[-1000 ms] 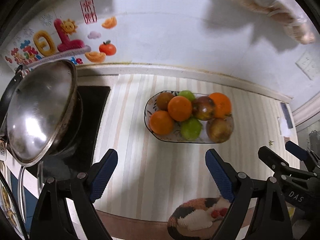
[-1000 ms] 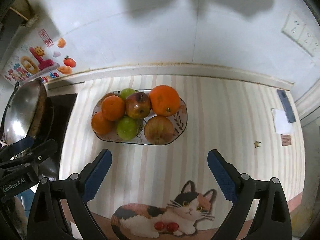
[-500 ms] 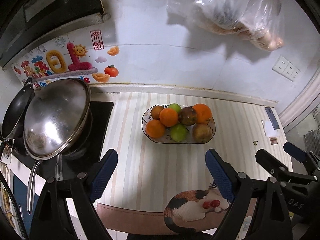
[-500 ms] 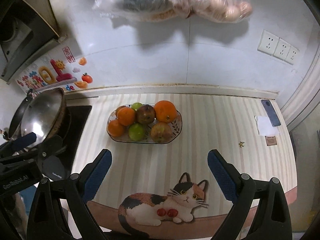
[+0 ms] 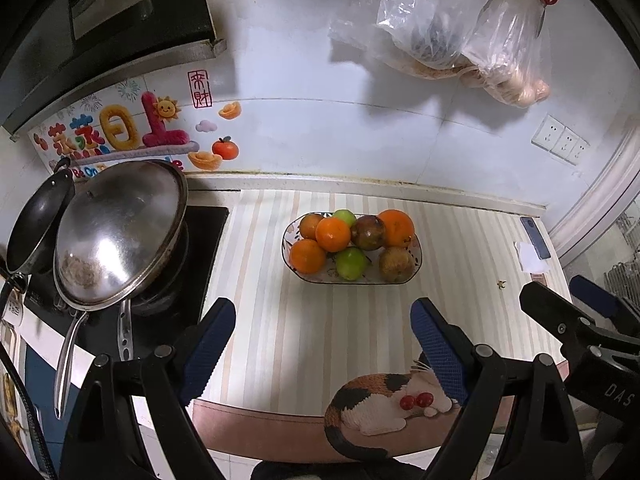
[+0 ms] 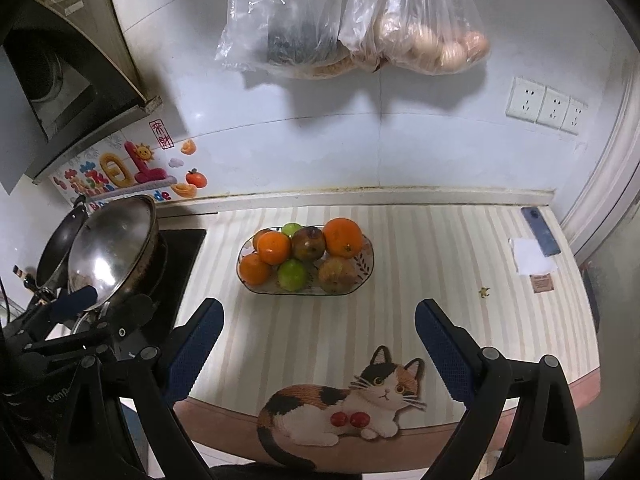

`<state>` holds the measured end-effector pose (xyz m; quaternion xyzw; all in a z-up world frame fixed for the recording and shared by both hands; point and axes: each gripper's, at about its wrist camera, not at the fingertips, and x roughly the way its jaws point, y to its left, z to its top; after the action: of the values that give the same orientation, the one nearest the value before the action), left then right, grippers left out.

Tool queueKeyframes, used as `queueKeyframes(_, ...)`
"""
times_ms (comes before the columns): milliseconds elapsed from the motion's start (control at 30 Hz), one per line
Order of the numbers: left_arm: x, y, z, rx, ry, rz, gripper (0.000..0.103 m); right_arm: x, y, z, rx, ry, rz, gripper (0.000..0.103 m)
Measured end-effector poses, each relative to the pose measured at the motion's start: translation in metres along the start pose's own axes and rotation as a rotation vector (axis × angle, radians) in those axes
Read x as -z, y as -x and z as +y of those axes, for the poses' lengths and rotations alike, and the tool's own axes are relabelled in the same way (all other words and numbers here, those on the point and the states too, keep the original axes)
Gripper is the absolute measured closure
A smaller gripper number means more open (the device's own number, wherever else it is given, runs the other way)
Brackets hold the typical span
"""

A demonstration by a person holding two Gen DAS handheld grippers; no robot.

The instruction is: Organize fruits

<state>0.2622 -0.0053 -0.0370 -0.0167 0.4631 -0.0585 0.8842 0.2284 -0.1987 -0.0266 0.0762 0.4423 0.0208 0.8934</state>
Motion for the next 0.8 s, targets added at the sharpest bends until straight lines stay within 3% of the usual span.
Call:
queueKeyframes(133,0.004,-0.022,-0.005,0.004,-0.014,0.060,0.006,0.009,-0.024,-0.019,-0.039,-0.043,0.069,0.004)
queueKeyframes(367,0.035,-0.096,-0.033,-0.017,-0.109,0.244,0.006,0.072,-0.114,-0.077,-0.055,-0.169,0.341,0.006)
queueKeyframes(400,0.043,-0.111,-0.042,-0.022,-0.138,0.286,0.006,0.085,-0.127,-0.085,-0.050,-0.183,0.371,0.009)
queueKeyframes(467,0.054,-0.132,-0.051,-0.019,-0.165,0.348,0.006,0.111,-0.153,-0.100,-0.063,-0.219,0.438,0.031)
queueKeyframes(533,0.067,-0.152,-0.060,-0.024,-0.194,0.408,0.006,0.138,-0.183,-0.114,-0.115,-0.296,0.524,0.041)
queueKeyframes(800,0.105,-0.200,-0.071,-0.027,-0.223,0.576,0.006,0.192,-0.238,-0.124,-0.194,-0.417,0.655,0.044)
